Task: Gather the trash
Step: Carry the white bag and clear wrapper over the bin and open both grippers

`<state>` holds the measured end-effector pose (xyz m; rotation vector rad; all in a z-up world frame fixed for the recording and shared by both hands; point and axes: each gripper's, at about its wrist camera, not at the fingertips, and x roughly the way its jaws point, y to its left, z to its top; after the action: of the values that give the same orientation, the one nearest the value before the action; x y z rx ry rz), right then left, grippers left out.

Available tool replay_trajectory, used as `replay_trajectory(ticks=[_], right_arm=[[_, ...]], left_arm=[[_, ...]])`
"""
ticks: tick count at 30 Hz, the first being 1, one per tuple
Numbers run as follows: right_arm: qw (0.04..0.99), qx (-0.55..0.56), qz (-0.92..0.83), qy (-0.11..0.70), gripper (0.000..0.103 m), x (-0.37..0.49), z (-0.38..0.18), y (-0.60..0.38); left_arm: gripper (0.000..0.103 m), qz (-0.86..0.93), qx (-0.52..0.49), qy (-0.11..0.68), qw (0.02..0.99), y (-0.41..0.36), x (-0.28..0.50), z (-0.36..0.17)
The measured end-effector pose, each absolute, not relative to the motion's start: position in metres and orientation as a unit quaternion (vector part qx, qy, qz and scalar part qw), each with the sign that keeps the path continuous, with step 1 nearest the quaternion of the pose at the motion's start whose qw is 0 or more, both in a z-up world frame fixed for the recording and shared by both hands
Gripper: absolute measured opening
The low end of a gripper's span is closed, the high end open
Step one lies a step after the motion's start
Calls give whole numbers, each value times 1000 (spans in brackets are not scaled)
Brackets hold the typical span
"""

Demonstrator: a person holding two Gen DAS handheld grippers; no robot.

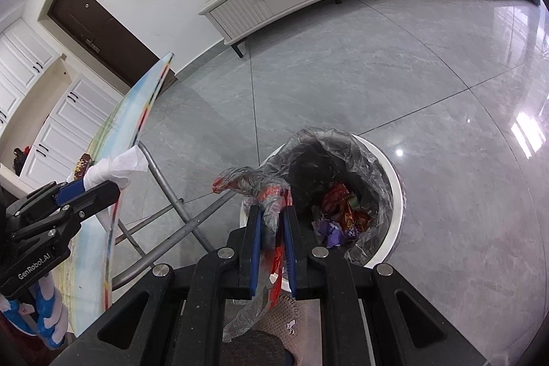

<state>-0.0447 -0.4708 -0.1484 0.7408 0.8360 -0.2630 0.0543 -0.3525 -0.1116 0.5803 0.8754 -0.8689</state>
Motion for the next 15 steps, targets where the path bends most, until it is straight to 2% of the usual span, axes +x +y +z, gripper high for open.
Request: replay_trajectory(ticks=[7,10,11,12,13,15], right_arm=[[833,344,-144,408,15,-36,-157,-475],[831,346,-156,407,16,-36,-159,-478],[829,349,-160,406,19,-37,-160,-479],[829,350,-163,405,27,-38,-159,-480],[828,352,-165,404,33,-39,-159,-481],[828,352,-168,403,36,-42,-158,-481]], left_arm=[[31,-422,241,430,761,-369,64,-118],[37,-429,228,432,760,-372,66,-117],[43,-435,221,436,756,-373,66,-117],[50,-438,217,438,754,-373,66,-116],[52,-444,212,438,753,-373,65,-115],[55,-449,208,436,752,-374,63,-112]])
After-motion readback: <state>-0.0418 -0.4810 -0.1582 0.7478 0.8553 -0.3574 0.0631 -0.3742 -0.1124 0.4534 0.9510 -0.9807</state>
